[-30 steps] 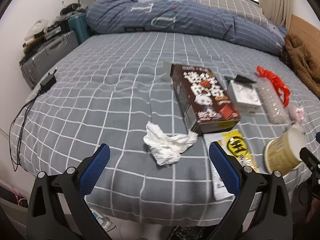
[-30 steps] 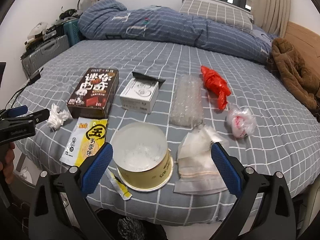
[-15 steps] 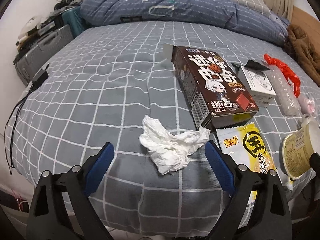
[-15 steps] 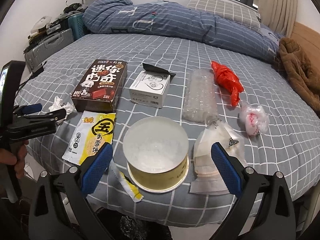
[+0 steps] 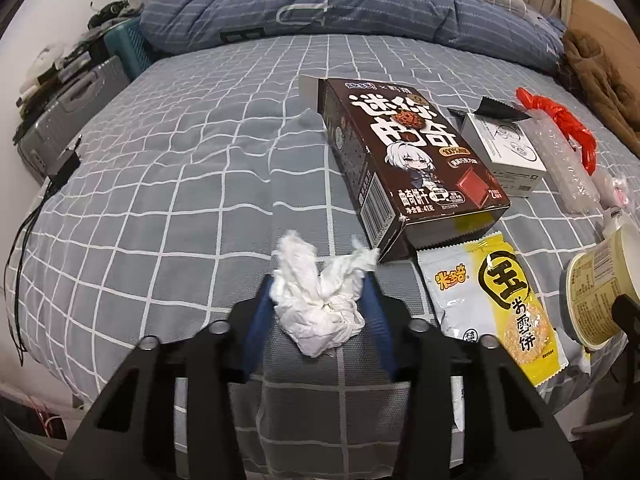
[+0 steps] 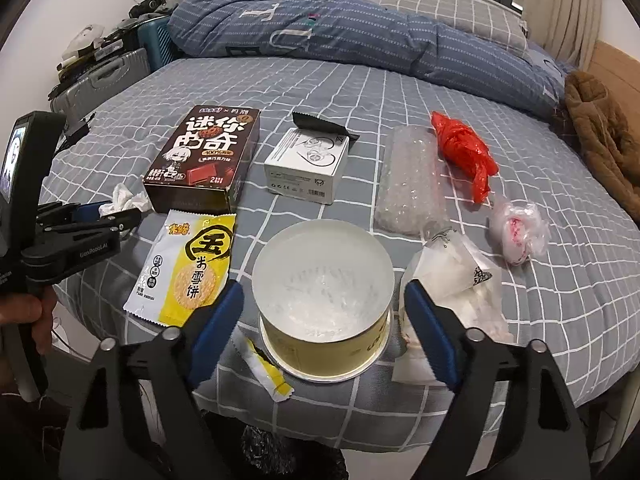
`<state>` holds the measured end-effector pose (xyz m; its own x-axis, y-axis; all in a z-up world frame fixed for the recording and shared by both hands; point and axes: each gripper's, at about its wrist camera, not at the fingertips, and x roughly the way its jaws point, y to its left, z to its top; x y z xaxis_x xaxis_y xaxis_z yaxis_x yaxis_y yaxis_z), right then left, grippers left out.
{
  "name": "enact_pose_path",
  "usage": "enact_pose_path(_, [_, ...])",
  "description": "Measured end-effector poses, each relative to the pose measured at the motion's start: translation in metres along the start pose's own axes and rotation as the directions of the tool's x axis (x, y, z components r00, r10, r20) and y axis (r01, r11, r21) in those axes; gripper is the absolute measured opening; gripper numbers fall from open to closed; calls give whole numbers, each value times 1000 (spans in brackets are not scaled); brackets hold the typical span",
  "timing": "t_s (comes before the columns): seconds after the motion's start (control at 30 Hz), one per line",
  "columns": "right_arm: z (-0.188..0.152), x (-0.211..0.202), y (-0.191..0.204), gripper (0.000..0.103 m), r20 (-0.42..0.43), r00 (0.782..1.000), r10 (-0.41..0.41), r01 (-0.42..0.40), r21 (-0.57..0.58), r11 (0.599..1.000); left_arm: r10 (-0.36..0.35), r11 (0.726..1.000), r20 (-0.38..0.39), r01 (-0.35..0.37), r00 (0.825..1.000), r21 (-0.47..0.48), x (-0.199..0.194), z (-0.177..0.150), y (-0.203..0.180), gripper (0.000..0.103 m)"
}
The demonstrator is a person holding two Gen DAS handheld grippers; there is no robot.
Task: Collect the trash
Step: 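Grasp the crumpled white tissue with the left tool while the right tool grasps the yellow cup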
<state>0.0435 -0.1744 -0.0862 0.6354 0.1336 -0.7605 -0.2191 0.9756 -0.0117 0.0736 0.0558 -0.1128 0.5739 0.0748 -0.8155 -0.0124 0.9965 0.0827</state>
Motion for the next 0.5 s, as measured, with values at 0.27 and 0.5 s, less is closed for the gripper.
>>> enact_pose_path(0.27, [1,0,-1,67,2,1000,3,-3,4,1000,-16,1000,4,16,1000,-19,-8,3,2,21])
enact_pose_path(0.5, [8,-19,-4,67,59,998,3,-4,8,1000,-47,998,52,49,998,-42,-34,8,3,19])
